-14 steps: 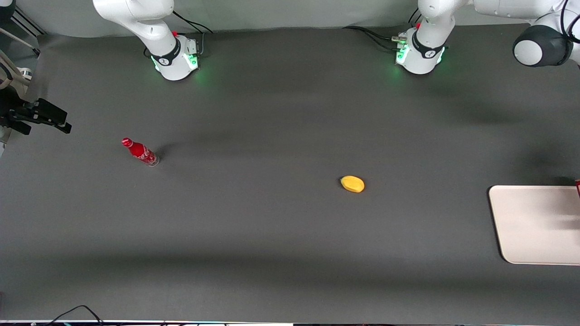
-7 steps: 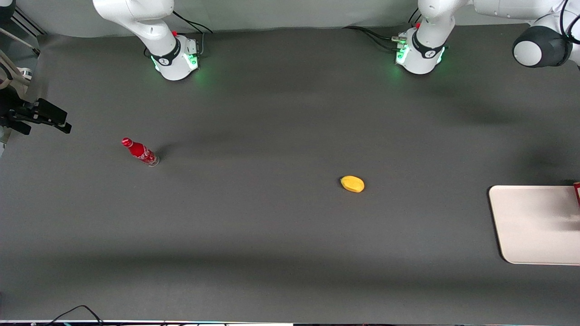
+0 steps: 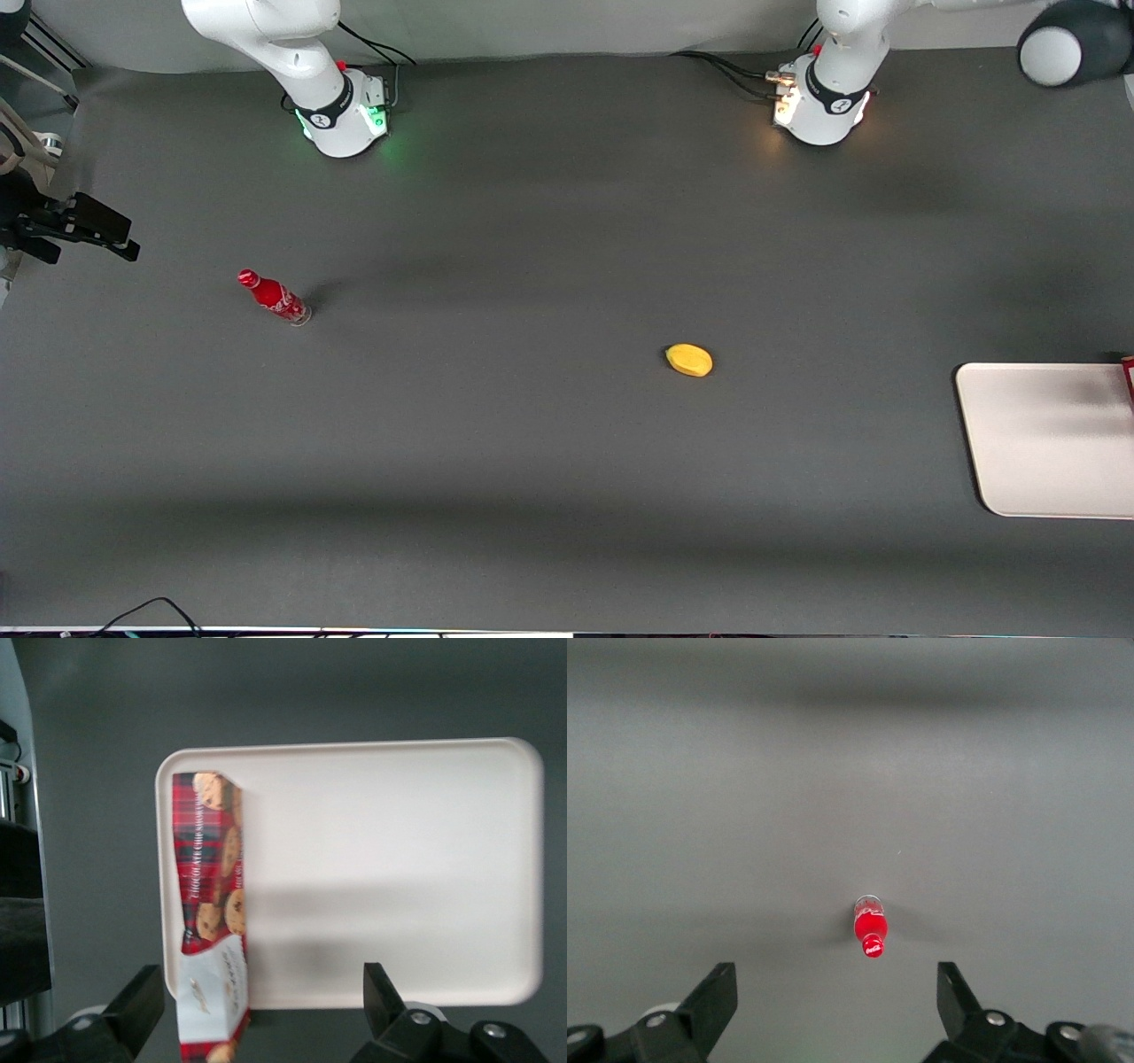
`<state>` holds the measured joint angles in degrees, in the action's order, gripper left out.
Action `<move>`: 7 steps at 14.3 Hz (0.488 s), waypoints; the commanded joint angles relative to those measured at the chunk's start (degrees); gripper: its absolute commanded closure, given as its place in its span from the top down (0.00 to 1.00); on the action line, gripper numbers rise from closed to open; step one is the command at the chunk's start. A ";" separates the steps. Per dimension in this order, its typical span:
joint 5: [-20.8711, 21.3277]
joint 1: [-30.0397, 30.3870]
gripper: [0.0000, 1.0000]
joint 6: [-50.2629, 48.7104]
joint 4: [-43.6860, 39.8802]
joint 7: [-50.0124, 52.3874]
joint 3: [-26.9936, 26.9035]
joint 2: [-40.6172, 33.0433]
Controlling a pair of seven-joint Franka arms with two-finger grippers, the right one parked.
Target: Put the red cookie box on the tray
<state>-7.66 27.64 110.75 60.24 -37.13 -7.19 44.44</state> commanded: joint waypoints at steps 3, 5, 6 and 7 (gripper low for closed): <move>1.42 -10.31 1.00 -11.14 15.86 12.40 1.38 -21.74; 3.69 -11.89 1.00 -16.24 16.22 21.36 5.94 -25.09; 4.58 -12.95 1.00 -17.31 17.18 25.32 7.97 -26.84; 5.46 -14.18 1.00 -17.23 18.93 28.14 9.55 -29.30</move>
<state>-5.10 16.09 94.42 72.43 -17.80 -1.47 22.09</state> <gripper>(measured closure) 0.000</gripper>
